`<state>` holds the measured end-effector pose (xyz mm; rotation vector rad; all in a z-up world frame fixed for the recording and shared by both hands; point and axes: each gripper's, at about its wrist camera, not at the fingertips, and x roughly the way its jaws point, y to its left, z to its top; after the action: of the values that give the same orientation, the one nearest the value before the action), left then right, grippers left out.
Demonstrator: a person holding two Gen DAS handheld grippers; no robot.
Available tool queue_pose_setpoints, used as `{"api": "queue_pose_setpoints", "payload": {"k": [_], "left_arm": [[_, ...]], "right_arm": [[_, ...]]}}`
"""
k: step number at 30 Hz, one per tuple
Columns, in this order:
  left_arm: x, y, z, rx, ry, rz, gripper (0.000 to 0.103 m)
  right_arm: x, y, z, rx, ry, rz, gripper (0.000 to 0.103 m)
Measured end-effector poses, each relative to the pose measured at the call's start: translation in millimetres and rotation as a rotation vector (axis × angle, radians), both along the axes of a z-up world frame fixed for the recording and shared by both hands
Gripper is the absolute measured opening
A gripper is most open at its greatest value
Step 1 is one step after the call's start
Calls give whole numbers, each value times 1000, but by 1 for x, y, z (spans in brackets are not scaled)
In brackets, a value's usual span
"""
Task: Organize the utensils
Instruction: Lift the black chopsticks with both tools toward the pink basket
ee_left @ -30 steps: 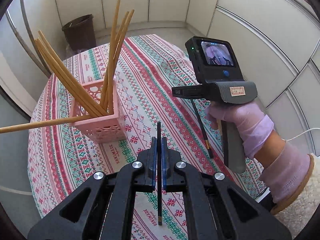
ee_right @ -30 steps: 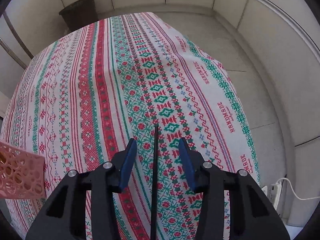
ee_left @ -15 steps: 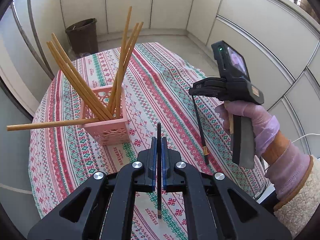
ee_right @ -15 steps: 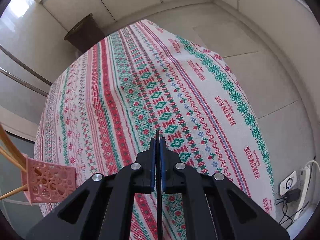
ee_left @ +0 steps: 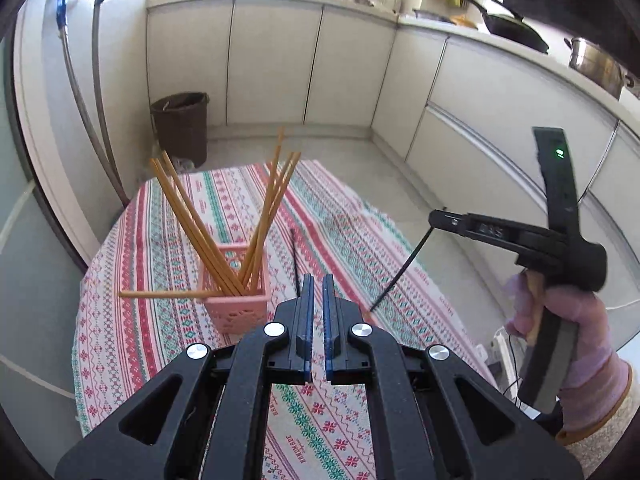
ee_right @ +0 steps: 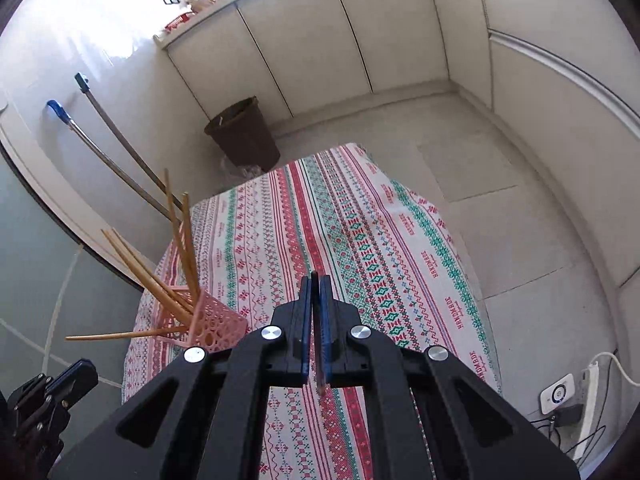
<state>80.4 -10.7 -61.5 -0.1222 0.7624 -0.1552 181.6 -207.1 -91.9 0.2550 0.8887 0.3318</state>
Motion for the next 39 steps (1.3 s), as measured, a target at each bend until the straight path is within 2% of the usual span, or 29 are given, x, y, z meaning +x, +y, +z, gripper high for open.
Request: {"api": "queue_pose_setpoints", "payload": {"k": [6,9,10,11,12,13,16,18,21,25,30,33,34,35,36,38,39], "left_arm": [[-2,5,29,-26,-71,12,4],[8,4,23,-54,-3,-28,4],[16,-1,14,-55,55,-54,7],[23,-10,3,-40,116,-84,19],[33,-19,-15,-22,183,-100,26],[39,-25,-30,-9,226,-92,38],[57,-51,-89,98,358,-75,40],[64,-58,-117,144,402,-57,40],[78,-57,-145,135,467,-31,40],[92,-46,-167,148,507,50,43],[101,-43,-194,143,555,71,43],[98,-42,-194,140,504,72,41],[95,-41,-194,141,496,71,33],[93,-39,-194,146,489,66,20],[90,-37,-195,148,485,60,13],[82,-35,-194,148,481,38,6],[74,-36,-194,154,476,22,6]], "right_arm": [[-19,-2,34,29,-81,1,4],[-23,-5,43,38,-105,-4,4],[-21,-7,43,45,-102,-14,4],[-20,-9,44,54,-98,-23,4],[-19,-11,44,59,-95,-26,4],[-18,-13,43,62,-92,-31,4],[-14,-18,38,50,-79,-44,4],[-11,-24,34,54,-69,-48,4],[-6,-37,28,71,-49,-63,4],[0,-48,19,90,-21,-79,4],[0,-53,19,90,-22,-79,4],[-1,-58,17,99,-17,-89,4],[-1,-59,17,99,-15,-92,4],[-1,-59,17,99,-15,-93,4],[-1,-59,18,98,-16,-93,4],[-3,-57,19,96,-20,-92,4],[-3,-57,20,96,-23,-91,4]]}}
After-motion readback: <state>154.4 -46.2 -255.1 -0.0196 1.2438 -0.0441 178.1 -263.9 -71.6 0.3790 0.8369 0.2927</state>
